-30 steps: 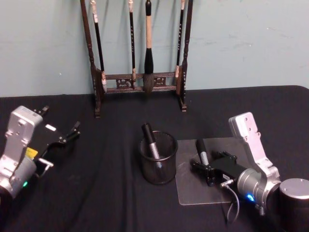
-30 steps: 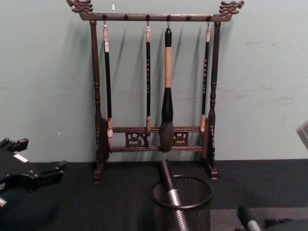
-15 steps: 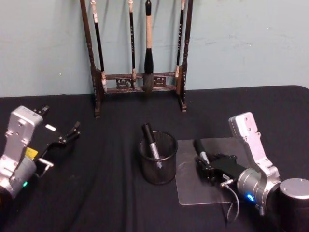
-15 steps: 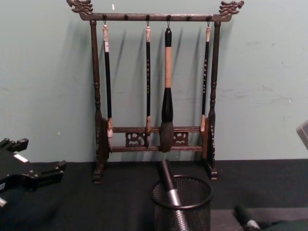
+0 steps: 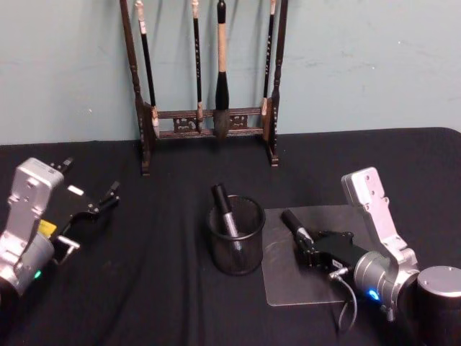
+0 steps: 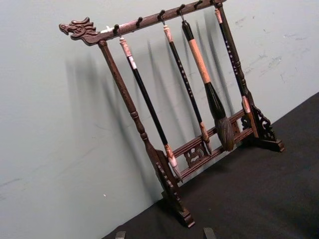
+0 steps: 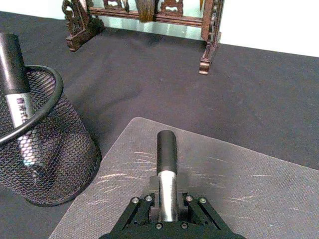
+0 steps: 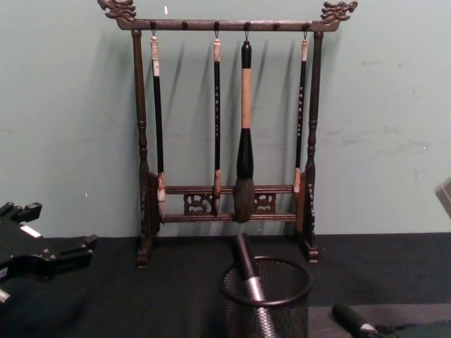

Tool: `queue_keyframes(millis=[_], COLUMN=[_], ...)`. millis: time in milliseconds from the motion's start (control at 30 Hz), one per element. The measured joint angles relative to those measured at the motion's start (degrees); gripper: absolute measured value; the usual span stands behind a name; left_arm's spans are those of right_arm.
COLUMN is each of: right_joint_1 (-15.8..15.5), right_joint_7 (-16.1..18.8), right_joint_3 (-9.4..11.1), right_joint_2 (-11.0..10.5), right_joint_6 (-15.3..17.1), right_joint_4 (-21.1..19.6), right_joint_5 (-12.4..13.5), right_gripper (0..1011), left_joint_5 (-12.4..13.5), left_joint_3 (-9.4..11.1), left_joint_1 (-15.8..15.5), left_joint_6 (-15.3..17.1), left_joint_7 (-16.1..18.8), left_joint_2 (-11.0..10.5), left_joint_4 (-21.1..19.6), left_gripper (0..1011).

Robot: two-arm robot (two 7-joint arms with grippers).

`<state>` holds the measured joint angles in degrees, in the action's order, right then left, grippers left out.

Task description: Pick up the water-based marker from the table and place it into the pen holder.

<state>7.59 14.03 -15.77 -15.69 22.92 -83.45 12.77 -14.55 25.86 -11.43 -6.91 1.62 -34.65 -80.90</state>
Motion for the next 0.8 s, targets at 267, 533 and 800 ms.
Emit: queue_keyframes(millis=[267, 533, 800], right_joint_1=[-0.6, -1.8, -3.4], right_joint_7=[0.8, 0.5, -0.4], right_joint_3=[0.3, 0.5, 1.0], right_joint_2=[-0.1, -0.5, -1.1], right_joint_6=[-1.9, -4.2, -6.0], right_joint_4=[-0.4, -2.4, -6.2], right_joint_5=[0.3, -0.1, -1.2], right_gripper=[197, 197, 197], left_joint_5=[0.0, 0.0, 0.0], left_joint_3=[0.0, 0.0, 0.0], left_joint_1=[0.0, 0.0, 0.0], left_joint_6=[0.0, 0.0, 0.0], left_joint_7=[0.0, 0.0, 0.0], left_joint_2=[0.0, 0.0, 0.0], left_joint_4=[0.0, 0.0, 0.0], left_gripper=[1009, 1009, 1009])
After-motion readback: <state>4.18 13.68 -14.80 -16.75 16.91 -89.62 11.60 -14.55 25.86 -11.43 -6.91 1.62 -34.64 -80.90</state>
